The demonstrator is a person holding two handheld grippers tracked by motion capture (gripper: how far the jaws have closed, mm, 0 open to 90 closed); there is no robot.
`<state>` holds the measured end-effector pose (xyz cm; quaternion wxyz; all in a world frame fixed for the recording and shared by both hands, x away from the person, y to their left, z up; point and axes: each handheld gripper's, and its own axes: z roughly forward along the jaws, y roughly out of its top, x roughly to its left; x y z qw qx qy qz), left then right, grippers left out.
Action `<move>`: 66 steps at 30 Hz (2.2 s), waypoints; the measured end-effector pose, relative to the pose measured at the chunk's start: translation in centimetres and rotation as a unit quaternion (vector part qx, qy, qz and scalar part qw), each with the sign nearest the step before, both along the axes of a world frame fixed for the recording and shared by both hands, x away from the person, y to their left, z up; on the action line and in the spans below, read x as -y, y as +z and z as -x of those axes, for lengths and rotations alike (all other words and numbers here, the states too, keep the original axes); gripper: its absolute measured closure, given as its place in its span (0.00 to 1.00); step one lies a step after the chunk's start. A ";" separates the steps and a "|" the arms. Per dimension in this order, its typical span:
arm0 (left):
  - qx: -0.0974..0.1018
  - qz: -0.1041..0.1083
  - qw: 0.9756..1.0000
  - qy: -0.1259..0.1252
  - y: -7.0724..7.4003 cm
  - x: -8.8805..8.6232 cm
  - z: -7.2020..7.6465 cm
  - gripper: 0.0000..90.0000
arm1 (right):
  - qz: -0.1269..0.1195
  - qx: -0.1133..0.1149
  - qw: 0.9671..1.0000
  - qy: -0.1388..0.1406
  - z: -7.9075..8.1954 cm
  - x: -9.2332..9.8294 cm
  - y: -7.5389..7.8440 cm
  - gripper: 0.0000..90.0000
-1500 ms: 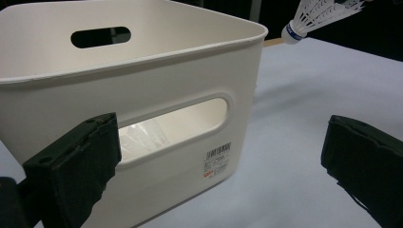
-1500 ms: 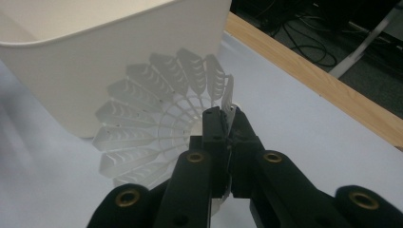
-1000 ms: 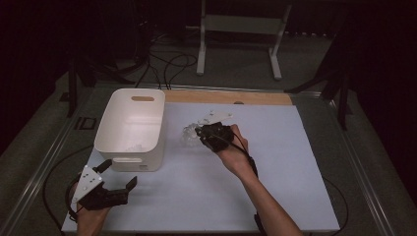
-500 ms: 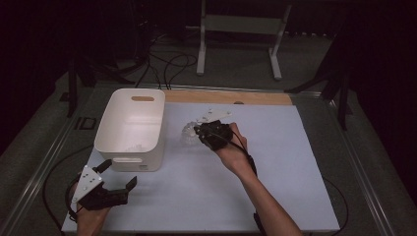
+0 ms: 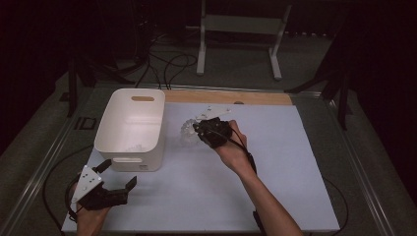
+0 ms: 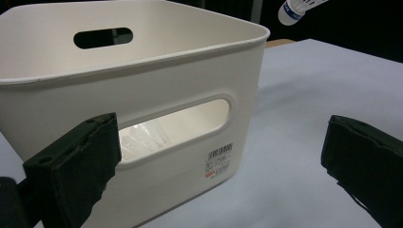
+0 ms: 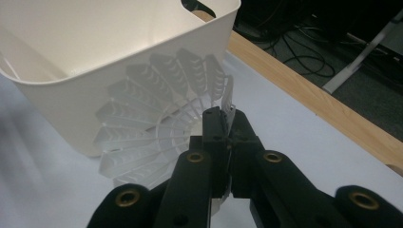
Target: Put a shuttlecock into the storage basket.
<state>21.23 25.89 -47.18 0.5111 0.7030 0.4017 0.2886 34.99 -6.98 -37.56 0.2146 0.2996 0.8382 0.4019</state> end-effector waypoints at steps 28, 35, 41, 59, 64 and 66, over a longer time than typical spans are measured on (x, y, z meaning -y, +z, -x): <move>0.000 0.001 1.000 0.000 0.0 0.0 0.0 0.00 | -0.010 0.000 1.000 -0.001 -0.7 -0.4 1.3 0.98; 0.001 0.001 1.000 0.001 0.0 0.0 0.0 0.00 | -0.014 0.002 1.000 0.000 -0.8 -0.5 1.4 0.98; 0.001 0.001 1.000 0.001 0.0 -0.1 0.0 0.00 | -0.015 0.001 1.000 0.001 -0.9 -0.6 1.6 0.98; 0.001 0.001 1.000 0.001 0.0 -0.1 0.0 0.00 | -0.019 0.002 1.000 0.003 -1.2 -1.1 1.8 0.98; 0.001 0.001 1.000 0.001 0.0 -0.1 0.0 0.00 | -0.019 0.002 1.000 0.004 -1.3 -1.2 1.8 0.98; 0.001 0.001 1.000 0.001 0.0 -0.1 0.0 0.00 | -0.021 0.001 1.000 0.003 -1.2 -1.3 1.9 0.98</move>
